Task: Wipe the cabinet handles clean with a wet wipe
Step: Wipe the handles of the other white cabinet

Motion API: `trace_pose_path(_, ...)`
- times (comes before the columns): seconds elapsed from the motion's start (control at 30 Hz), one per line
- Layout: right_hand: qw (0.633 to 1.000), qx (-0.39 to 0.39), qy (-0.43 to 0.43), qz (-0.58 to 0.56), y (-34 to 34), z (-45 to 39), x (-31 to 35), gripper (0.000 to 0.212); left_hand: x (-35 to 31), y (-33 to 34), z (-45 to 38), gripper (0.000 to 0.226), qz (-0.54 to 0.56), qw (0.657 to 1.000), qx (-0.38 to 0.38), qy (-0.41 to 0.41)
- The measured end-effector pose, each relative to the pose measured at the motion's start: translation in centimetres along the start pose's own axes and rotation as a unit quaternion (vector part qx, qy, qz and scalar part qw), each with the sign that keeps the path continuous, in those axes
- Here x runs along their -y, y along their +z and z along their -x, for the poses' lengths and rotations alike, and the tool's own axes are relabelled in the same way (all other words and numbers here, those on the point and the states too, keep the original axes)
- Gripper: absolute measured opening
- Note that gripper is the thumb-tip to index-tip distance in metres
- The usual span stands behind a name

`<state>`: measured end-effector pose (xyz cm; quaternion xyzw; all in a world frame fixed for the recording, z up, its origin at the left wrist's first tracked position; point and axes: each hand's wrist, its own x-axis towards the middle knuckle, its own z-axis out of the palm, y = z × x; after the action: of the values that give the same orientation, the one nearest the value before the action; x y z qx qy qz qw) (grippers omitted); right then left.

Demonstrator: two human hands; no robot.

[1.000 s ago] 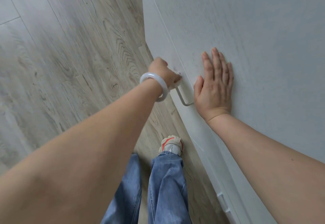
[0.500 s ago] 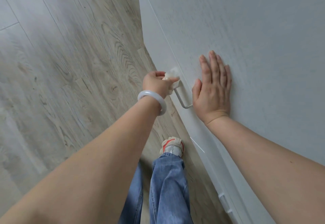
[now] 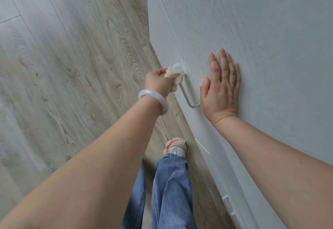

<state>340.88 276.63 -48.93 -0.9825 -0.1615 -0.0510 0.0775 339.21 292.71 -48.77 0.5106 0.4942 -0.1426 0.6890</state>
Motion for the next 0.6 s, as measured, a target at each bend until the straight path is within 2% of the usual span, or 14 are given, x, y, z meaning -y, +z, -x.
trace_pose_path(0.13, 1.000, 0.000, -0.001, 0.007, 0.0, 0.0, -0.1, 0.059, 2.3, 1.3, 1.3, 0.021, -0.056, 0.998, 0.026, -0.023)
trace_pose_path(0.3, 1.000, 0.000, 0.001, 0.010, 0.2, 0.0, -0.1, 0.060, 6.6, 1.9, 3.1, 0.019, -0.053, 0.992, 0.077, -0.085)
trace_pose_path(0.4, 1.000, 0.000, -0.001, 0.007, 0.1, 0.1, -0.1, 0.059, 4.5, 0.9, 1.8, 0.036, 0.015, 0.995, 0.028, -0.093)
trace_pose_path(0.47, 1.000, 0.000, 0.000, 0.006, 0.1, 0.1, -0.1, 0.059, 2.7, -0.3, 0.2, 0.033, 0.019, 0.996, -0.022, -0.080)
trace_pose_path(0.53, 1.000, 0.000, 0.001, 0.004, 0.1, 0.1, -0.1, 0.059, 1.7, -1.1, -1.3, 0.027, -0.108, 0.992, -0.058, -0.031)
trace_pose_path(0.6, 1.000, 0.000, 0.001, 0.002, 0.0, 0.1, 0.0, 0.059, 1.1, -0.7, -1.9, 0.031, -0.217, 0.975, -0.053, -0.006)
